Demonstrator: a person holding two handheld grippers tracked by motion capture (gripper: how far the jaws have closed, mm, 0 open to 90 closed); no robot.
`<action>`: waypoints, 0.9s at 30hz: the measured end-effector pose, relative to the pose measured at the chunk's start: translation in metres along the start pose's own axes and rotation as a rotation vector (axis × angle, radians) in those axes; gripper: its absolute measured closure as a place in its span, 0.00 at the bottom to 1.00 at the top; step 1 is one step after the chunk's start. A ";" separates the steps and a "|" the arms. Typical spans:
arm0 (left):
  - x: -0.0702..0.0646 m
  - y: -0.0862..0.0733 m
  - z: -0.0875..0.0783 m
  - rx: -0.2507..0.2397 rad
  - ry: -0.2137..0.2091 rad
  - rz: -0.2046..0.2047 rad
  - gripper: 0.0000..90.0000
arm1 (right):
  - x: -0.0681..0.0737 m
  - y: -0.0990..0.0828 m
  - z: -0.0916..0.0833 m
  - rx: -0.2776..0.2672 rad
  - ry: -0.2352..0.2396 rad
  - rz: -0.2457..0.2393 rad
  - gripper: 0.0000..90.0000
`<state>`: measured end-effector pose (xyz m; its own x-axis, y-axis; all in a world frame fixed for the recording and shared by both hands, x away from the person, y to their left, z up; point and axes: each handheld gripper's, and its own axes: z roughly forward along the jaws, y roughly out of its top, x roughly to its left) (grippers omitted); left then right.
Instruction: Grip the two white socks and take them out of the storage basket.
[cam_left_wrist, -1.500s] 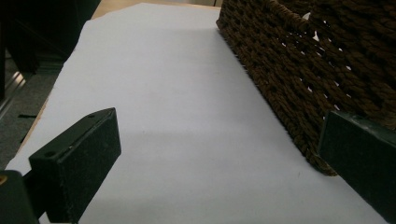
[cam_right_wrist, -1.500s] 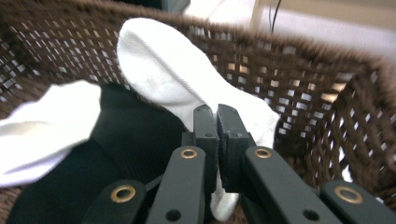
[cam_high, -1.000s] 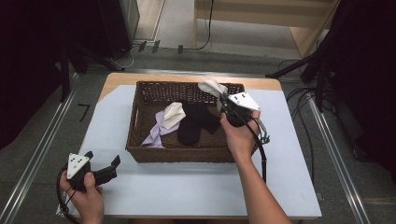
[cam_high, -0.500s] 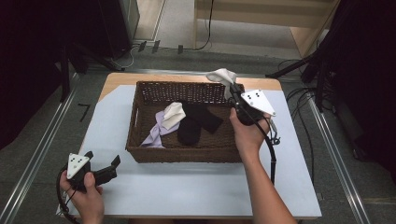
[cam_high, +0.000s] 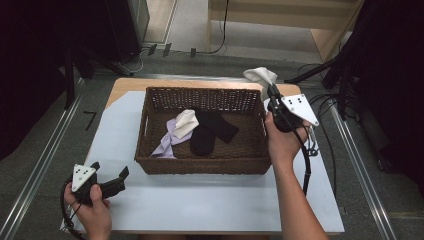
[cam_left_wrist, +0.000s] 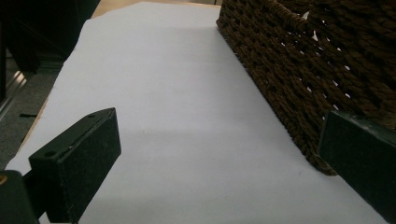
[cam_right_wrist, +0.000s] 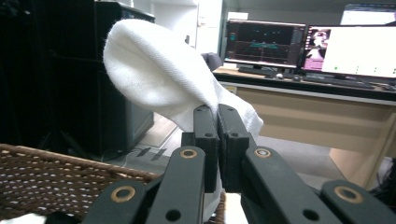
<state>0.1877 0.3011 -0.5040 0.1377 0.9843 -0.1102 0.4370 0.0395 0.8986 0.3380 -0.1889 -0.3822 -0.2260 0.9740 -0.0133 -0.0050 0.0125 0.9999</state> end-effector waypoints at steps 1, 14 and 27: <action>0.000 0.000 0.000 0.000 0.000 0.004 0.00 | -0.003 0.000 -0.001 0.001 -0.006 0.003 0.98; 0.000 0.000 0.000 0.000 0.000 0.002 0.00 | -0.035 -0.028 -0.011 0.055 -0.092 0.013 0.98; 0.000 0.000 0.000 -0.003 0.002 0.001 0.00 | -0.067 -0.076 -0.031 0.161 -0.178 0.056 0.98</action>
<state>0.1874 0.3008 -0.5040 0.1369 0.9846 -0.1083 0.4341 0.0386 0.9000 0.3235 -0.2626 -0.4577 -0.0465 0.9985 0.0288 0.1615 -0.0210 0.9867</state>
